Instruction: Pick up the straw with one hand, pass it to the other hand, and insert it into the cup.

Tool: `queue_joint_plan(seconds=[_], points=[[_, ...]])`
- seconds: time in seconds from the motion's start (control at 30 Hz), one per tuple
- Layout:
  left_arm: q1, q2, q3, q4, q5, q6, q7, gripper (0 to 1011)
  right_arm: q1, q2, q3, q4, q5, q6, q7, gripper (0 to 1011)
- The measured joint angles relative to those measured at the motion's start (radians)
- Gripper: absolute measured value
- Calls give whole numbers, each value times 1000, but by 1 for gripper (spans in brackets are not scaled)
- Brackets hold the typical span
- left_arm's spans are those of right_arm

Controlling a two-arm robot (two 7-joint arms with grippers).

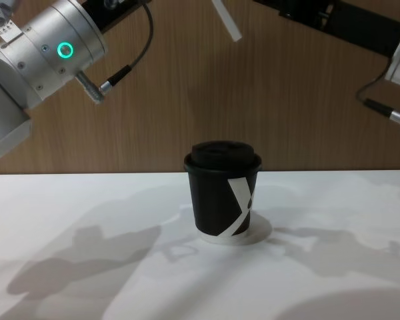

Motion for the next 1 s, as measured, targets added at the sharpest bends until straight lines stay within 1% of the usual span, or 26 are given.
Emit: queue_joint_plan(seconds=[0.03,0.1,0.17,0.2,0.27,0.43,0.47,0.57,0.73,0.77,0.8,0.9,1.0], points=[[0,0,0,0,0,0,0,44,0,0,0,0,0,0,0,264],[0,0,0,0,0,0,0,30,0,0,0,0,0,0,0,301],[0,0,0,0,0,0,0,24,0,0,0,0,0,0,0,380],[0,0,0,0,0,0,0,22,0,0,0,0,0,0,0,392],[0,0,0,0,0,0,0,6,0,0,0,0,0,0,0,477],[0,0,0,0,0,0,0,7,0,0,0,0,0,0,0,643],[0,0,0,0,0,0,0,7,0,0,0,0,0,0,0,643],[0,0,0,0,1,0,0,6,0,0,0,0,0,0,0,760],[0,0,0,0,1,0,0,5,0,0,0,0,0,0,0,888],[0,0,0,0,1,0,0,7,0,0,0,0,0,0,0,935],[0,0,0,0,1,0,0,6,0,0,0,0,0,0,0,935],[0,1,2,0,1,0,0,7,0,0,0,0,0,0,0,1001],[0,3,6,1,3,1,4,7,0,0,0,0,0,0,0,1001]])
